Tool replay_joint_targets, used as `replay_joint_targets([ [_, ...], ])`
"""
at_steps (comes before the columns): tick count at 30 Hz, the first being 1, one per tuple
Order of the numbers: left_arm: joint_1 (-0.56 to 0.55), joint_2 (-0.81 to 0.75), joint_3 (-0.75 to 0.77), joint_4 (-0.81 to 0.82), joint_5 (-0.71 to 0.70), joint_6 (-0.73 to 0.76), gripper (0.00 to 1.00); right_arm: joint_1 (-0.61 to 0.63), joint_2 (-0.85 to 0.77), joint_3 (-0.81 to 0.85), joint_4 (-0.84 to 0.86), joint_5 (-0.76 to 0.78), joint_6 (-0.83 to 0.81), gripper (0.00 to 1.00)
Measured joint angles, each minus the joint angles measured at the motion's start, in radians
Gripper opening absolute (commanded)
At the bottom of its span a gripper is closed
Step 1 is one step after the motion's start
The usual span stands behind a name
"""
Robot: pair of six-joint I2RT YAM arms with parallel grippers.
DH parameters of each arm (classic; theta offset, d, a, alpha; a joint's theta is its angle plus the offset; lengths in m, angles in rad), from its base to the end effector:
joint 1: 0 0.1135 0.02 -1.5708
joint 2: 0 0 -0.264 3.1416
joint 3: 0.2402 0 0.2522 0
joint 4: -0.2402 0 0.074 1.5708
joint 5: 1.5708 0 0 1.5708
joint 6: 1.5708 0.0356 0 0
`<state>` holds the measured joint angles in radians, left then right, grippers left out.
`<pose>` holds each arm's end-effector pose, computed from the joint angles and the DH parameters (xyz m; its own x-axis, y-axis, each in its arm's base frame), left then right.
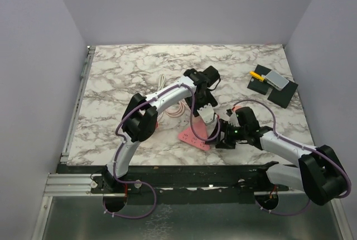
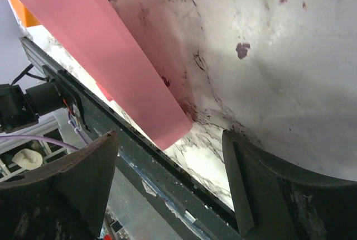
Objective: Insert the plug
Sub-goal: Insert the plug into the socket.
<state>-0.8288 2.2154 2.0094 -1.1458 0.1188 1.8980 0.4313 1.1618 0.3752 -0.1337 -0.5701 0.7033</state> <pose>0.3040 -0.3378 0.2264 0.9216 0.3862 -0.0397 0.3838 -0.8909 0.2429 0.1677 0.0983 0.1419 -0.9710 0.1525 -0.1841 -0.0273 0.6942 0.7192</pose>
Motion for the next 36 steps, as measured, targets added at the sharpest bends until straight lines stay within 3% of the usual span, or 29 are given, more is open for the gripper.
replay_joint_targets([
  [3,0.011,-0.008,-0.013,0.043,0.0,-0.093,0.69,0.007,0.024,0.004,0.035,-0.004,-0.008,0.8],
  [4,0.016,-0.008,-0.013,0.058,0.0,-0.127,0.87,0.012,0.035,0.011,0.039,-0.003,-0.013,0.79],
  [5,0.022,-0.008,-0.012,0.069,0.0,-0.154,0.97,0.019,0.048,0.018,0.044,-0.003,-0.015,0.79],
  [6,0.029,-0.008,-0.008,0.078,0.0,-0.182,0.99,0.028,0.064,0.026,0.05,0.0,-0.016,0.8],
  [11,0.061,-0.024,-0.025,0.122,0.004,-0.29,0.99,0.13,0.114,0.077,0.055,0.074,-0.015,0.78],
  [17,0.104,-0.127,-0.08,0.142,0.047,-0.397,0.99,0.172,0.117,0.128,-0.034,0.21,-0.016,0.67],
  [21,0.141,-0.33,-0.31,0.18,0.093,-0.404,0.99,0.172,0.111,0.163,-0.135,0.316,-0.014,0.58],
  [27,0.15,-0.584,-0.771,0.216,0.121,-0.345,0.99,0.177,0.087,0.198,-0.227,0.406,0.007,0.57],
  [36,0.093,-0.559,-0.909,0.36,0.177,-0.371,0.95,0.176,0.05,0.229,-0.334,0.53,0.011,0.55],
])
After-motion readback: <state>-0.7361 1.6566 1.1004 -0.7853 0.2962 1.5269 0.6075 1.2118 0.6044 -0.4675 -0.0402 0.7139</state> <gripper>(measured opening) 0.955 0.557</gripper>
